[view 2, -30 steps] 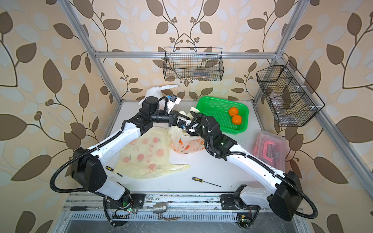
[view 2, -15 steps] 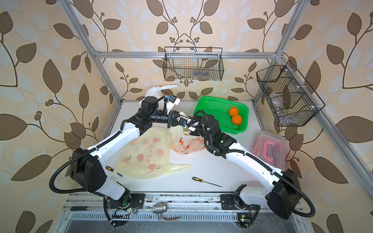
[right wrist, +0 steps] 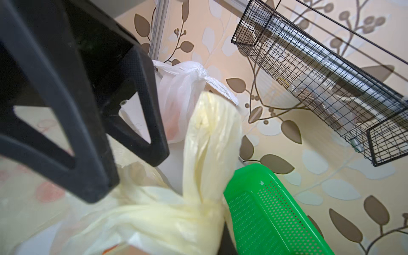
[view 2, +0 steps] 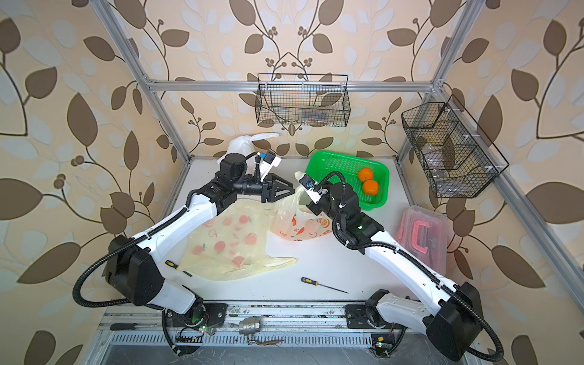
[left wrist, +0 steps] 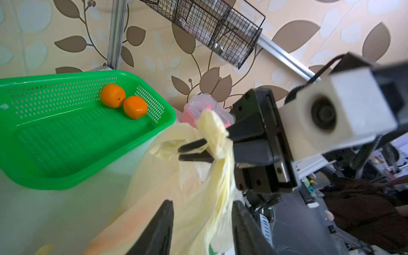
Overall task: Place the oranges into plastic bags & tie knots
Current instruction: Tie the plastic bag at the center of the board.
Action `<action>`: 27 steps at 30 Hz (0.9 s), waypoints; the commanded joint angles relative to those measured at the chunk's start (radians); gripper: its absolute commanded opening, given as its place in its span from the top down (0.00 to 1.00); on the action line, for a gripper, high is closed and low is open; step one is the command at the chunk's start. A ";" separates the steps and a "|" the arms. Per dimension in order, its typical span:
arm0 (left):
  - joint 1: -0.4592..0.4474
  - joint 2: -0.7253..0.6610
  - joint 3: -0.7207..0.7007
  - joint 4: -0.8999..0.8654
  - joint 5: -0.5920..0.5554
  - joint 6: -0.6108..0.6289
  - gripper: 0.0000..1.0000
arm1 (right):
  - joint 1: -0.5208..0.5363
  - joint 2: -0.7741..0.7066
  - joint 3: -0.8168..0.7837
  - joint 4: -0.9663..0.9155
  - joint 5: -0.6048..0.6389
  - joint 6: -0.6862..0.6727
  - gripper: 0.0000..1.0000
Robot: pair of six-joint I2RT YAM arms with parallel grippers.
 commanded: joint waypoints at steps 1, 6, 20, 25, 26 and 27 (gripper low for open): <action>-0.001 -0.132 -0.053 0.035 -0.123 0.045 0.51 | -0.032 -0.003 0.041 -0.084 -0.060 0.141 1.00; -0.117 -0.265 -0.141 0.033 -0.305 0.149 0.55 | -0.082 0.066 0.169 -0.273 -0.167 0.273 1.00; -0.325 -0.117 -0.224 0.421 -0.512 0.236 0.63 | -0.203 0.174 0.322 -0.351 -0.517 0.532 1.00; -0.325 -0.053 -0.211 0.489 -0.535 0.238 0.63 | -0.214 0.169 0.325 -0.369 -0.562 0.548 1.00; -0.325 -0.052 -0.204 0.494 -0.539 0.240 0.62 | -0.215 0.169 0.327 -0.372 -0.564 0.549 1.00; -0.325 -0.018 -0.201 0.505 -0.552 0.243 0.59 | -0.214 0.168 0.330 -0.379 -0.568 0.549 1.00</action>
